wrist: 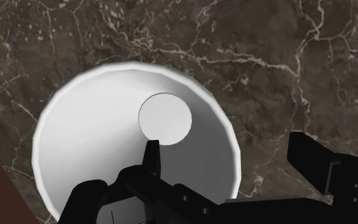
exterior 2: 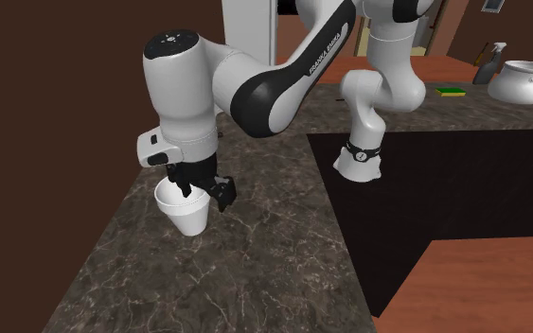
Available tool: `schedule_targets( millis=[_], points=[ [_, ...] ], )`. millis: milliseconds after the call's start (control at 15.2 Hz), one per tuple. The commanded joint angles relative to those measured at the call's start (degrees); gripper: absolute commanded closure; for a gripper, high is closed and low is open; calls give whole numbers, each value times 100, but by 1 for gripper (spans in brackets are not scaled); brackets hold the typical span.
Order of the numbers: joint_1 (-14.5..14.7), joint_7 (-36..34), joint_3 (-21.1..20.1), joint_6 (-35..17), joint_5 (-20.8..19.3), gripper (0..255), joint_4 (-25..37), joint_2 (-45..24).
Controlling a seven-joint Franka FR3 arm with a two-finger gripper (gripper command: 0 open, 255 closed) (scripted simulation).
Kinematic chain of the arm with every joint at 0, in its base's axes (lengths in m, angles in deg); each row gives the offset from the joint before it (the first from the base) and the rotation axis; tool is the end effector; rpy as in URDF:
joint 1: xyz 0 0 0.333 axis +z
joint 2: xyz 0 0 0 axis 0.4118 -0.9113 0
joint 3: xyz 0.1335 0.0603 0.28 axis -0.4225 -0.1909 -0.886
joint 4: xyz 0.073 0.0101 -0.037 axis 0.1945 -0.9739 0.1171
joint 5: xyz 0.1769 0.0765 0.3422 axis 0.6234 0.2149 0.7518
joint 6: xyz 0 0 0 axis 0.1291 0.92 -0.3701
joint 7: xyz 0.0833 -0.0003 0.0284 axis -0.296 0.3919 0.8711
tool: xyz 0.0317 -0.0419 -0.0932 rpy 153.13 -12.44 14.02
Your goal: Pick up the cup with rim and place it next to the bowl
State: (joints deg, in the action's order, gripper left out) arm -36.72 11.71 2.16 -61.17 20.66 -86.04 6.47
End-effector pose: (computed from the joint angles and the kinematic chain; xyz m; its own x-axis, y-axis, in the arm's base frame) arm 0.5672 -0.3026 0.3671 0.9933 -0.0048 -0.1156 0.0083 -0.9936 0.1127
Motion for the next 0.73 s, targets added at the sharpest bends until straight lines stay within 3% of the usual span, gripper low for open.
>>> schedule_targets(
  millis=[0,198,264,660],
  points=[
    [0,0,0,-3,0,0,-2,0],
    [0,0,0,-2,0,0,-2,0],
    [0,0,0,-2,0,255,-2,0],
    [0,0,0,-2,0,255,-1,0]
  ],
)
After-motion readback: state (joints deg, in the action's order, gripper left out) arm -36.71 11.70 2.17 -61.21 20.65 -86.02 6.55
